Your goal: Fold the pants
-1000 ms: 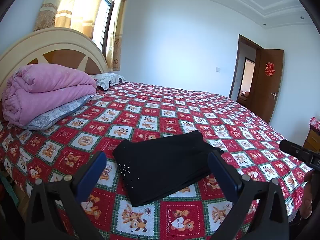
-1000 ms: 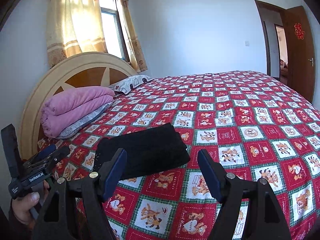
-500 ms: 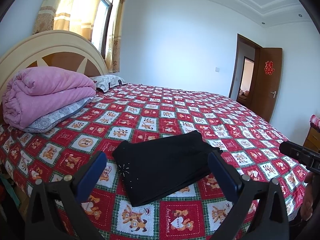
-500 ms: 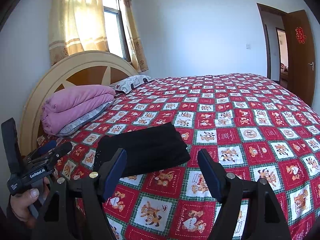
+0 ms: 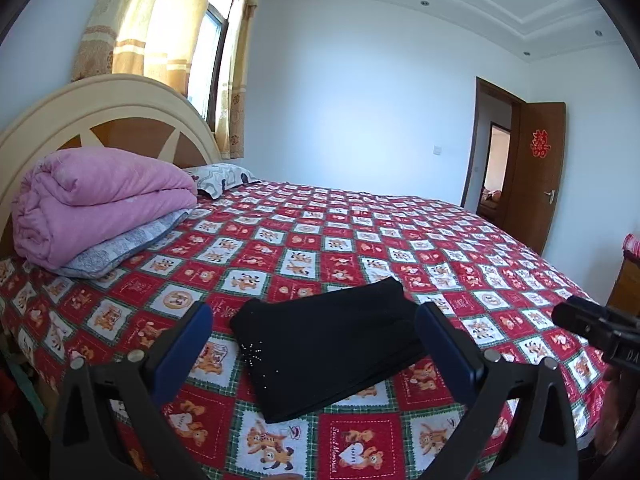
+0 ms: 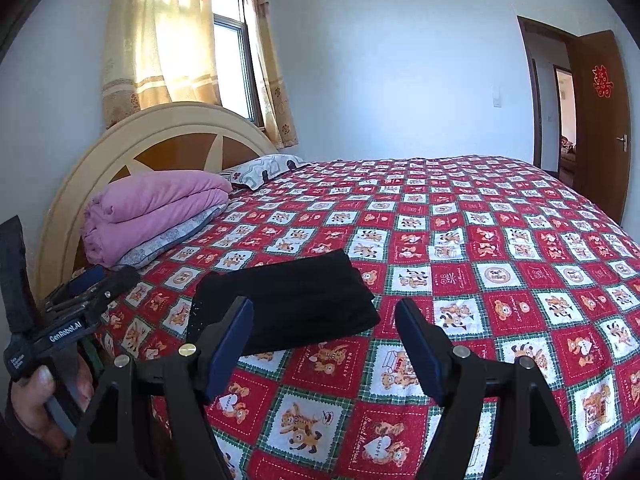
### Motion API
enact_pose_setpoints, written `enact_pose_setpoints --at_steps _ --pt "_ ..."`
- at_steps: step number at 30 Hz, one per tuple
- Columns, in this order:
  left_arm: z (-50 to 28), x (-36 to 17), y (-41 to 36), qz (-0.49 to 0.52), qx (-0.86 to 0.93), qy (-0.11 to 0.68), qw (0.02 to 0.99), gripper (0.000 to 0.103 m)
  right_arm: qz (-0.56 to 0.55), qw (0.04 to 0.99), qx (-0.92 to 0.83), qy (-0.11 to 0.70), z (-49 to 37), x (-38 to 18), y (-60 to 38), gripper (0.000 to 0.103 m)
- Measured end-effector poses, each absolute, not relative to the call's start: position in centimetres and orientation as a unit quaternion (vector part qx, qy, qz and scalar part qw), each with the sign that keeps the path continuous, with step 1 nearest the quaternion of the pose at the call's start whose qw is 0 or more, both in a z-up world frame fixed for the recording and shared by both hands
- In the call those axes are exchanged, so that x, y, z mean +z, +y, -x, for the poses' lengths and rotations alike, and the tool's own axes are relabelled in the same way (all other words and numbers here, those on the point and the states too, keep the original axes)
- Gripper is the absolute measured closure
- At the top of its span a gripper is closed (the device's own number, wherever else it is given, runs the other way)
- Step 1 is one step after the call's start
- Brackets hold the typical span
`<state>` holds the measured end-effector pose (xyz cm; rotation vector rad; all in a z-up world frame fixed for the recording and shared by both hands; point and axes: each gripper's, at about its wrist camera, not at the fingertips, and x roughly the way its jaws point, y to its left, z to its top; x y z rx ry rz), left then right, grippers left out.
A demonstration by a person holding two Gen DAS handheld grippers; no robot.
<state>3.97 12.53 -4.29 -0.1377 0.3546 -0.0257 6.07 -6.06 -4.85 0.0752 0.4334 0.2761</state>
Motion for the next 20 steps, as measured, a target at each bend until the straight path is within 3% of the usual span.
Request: enact_pose_setpoints --at_steps 20 --pt "-4.13 -4.99 11.78 0.044 -0.005 0.183 0.982 0.000 -0.030 0.964 0.141 0.224 -5.89 -5.60 -5.73 0.029"
